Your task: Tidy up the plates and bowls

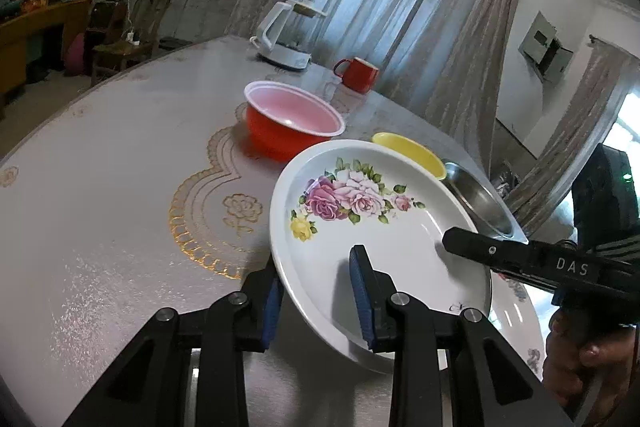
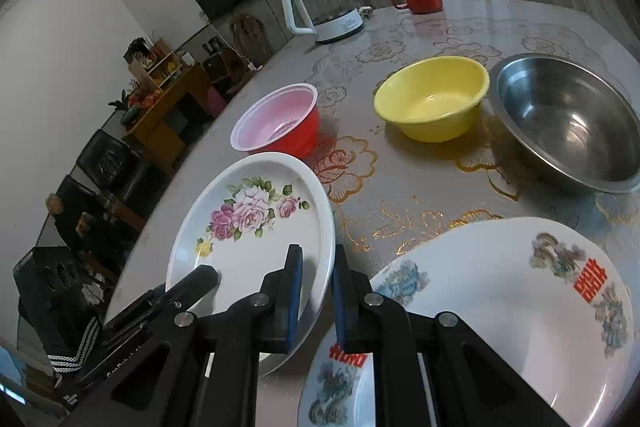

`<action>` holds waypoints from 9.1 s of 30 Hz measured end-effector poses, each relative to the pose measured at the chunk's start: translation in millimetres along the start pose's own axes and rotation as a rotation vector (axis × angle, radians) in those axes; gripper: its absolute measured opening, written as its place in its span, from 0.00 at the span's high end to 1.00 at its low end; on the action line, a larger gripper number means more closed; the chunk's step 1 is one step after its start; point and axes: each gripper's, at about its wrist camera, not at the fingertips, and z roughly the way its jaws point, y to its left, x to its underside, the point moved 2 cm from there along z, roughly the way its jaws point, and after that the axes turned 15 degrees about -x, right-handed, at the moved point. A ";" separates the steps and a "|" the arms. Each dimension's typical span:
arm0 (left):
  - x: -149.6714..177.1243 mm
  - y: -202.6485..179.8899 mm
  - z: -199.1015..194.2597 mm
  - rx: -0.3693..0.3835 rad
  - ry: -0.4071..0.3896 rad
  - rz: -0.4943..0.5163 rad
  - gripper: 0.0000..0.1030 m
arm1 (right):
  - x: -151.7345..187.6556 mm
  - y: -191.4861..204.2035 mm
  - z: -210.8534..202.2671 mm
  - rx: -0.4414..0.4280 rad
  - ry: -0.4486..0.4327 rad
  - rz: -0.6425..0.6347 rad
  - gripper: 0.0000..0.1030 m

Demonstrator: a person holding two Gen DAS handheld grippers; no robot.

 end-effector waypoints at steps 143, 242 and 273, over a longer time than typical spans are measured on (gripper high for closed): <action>32.0 -116.0 -44.4 0.012 0.037 0.185 0.04 | 84.5 -61.9 -170.5 0.265 -0.226 0.252 0.51; -30.7 -276.6 123.2 -0.082 0.333 0.461 0.79 | -5.3 -231.7 -138.8 0.017 -0.405 0.321 0.87; -26.1 -232.8 24.0 0.034 0.070 0.384 0.79 | 22.3 -138.7 -190.5 0.024 -0.563 0.024 0.87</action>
